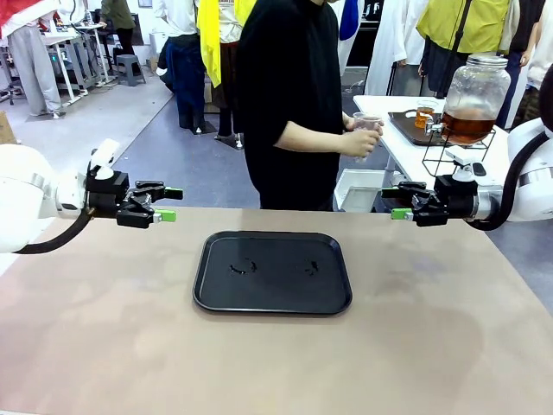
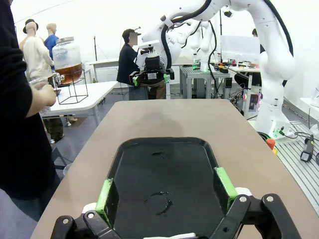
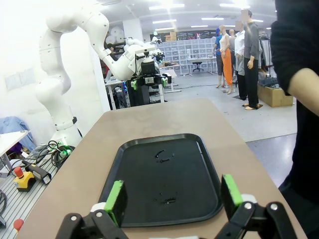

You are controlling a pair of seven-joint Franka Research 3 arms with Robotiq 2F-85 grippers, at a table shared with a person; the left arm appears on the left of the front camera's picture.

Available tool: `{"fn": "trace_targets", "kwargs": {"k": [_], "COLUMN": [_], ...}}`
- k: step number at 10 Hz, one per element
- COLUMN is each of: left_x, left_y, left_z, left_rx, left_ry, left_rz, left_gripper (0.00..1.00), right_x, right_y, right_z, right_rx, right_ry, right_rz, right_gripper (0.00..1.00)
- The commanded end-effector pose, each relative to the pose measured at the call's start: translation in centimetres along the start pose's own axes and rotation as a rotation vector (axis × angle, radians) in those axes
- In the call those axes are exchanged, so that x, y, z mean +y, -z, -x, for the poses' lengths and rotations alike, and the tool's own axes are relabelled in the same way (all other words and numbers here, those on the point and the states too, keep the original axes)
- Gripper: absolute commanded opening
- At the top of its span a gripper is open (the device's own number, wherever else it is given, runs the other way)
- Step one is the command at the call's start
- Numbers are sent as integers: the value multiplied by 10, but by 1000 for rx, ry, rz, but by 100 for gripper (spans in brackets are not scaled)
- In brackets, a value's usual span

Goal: Pour the drink into the iced cup.
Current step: Open the gripper to release the iced cup you were holding.

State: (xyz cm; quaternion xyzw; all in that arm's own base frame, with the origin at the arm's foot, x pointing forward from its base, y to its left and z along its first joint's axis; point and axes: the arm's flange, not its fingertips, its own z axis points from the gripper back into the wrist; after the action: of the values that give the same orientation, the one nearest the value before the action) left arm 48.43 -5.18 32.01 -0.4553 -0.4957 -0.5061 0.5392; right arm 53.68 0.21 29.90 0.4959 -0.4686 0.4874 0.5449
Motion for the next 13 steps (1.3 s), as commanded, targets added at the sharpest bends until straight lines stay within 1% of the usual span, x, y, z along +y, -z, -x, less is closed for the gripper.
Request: {"fn": "trace_targets", "kwargs": {"k": [1, 13], "left_x": [0, 0], "left_y": [1, 1], "left_z": [-2, -2], "left_rx": [-4, -4], "left_ry": [3, 3], "left_rz": [-3, -3], "left_gripper": [100, 100], "right_x": [2, 2], "right_y": [1, 1], "right_z": [-3, -3], "right_rx": [-17, -17], "right_ry": [-2, -2], "right_rz": [4, 4], "right_gripper": [100, 100]}}
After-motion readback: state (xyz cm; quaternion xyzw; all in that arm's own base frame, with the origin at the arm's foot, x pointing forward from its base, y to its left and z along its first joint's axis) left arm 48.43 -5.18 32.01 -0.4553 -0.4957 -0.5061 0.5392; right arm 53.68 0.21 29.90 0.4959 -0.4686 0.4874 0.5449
